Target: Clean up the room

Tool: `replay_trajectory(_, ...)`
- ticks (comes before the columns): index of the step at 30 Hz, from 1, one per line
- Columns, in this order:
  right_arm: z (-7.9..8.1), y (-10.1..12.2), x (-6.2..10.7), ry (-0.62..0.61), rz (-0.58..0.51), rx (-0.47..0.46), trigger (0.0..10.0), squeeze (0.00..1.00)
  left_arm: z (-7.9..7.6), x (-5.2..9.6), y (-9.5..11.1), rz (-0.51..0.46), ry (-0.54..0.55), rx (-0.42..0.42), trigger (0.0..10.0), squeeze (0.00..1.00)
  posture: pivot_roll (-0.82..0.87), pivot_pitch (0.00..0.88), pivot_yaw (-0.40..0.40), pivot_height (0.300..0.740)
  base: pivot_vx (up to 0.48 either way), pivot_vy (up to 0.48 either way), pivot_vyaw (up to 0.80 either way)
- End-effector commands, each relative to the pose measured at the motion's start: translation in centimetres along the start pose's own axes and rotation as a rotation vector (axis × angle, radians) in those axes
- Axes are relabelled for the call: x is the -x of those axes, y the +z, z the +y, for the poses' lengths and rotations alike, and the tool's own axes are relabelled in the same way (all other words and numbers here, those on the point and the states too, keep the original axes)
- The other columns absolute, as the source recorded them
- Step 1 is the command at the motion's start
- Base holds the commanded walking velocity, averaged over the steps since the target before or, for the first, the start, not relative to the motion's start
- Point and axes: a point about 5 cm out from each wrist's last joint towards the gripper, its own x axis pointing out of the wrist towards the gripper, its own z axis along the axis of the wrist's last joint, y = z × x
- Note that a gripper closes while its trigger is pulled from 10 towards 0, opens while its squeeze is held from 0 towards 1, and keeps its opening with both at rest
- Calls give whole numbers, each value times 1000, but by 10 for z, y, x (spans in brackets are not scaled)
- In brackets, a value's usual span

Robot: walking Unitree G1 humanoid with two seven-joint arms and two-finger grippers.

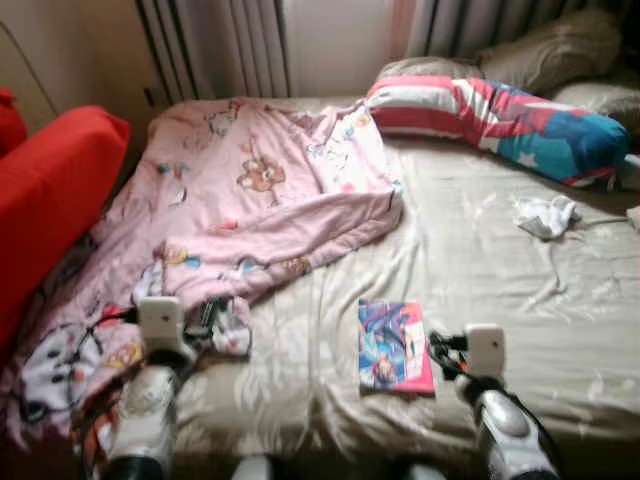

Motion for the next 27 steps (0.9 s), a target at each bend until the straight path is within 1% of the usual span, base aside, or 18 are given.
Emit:
replay_trajectory(1, 11, 6, -6, 34, -5, -17, 10000, 0, 14, 2, -1, 14, 35, -14, 10000, 0, -17, 73, -2, 632, 0, 0, 0)
replay_trajectory(4, 13, 4, -8, 44, 25, -46, 10000, 0, 11, 1, 0, 5, 38, 3, 10000, 0, -17, 64, -10, 632, 0, 0, 0)
replay_trajectory(6, 14, 1, -8, 44, 50, -85, 10000, 0, 10, 2, -1, 4, 39, 5, 10000, 0, -11, 79, -8, 632, 0, 0, 0)
replay_trajectory(11, 14, -2, -8, 33, 90, -128, 10000, 0, 11, 5, -1, 0, 33, 1, 10000, 0, -1, 101, 0, 632, 0, 0, 0)
replay_trajectory(15, 17, -1, -12, 11, 120, -188, 10000, 0, 12, 7, 4, -21, 29, -1, 10000, 0, 24, 134, 5, 632, 0, 0, 0)
replay_trajectory(18, 22, 3, -16, 11, 120, -248, 10000, 0, 10, 3, 12, -54, 24, -2, 10000, 0, 37, 156, 6, 632, 0, 0, 0)
replay_trajectory(20, 27, 8, -20, 15, 123, -302, 10000, 0, 9, -1, 23, -93, 19, 0, 10000, 0, 51, 168, 8, 632, 0, 0, 0)
replay_trajectory(22, 30, 9, -21, 25, 121, -336, 10000, 0, 7, -6, 33, -128, 14, -1, 10000, 0, 64, 171, 9, 632, 0, 0, 0)
replay_trajectory(26, 36, 13, -24, 36, 120, -377, 10000, 0, 5, -10, 49, -182, 6, -3, 10000, 0, 80, 190, 7, 632, 0, 0, 0)
replay_trajectory(27, 37, 12, -23, 35, 123, -382, 10000, 616, 5, -6, 51, -189, 6, -3, 10000, 0, 91, 202, 6, 632, 0, 0, 0)
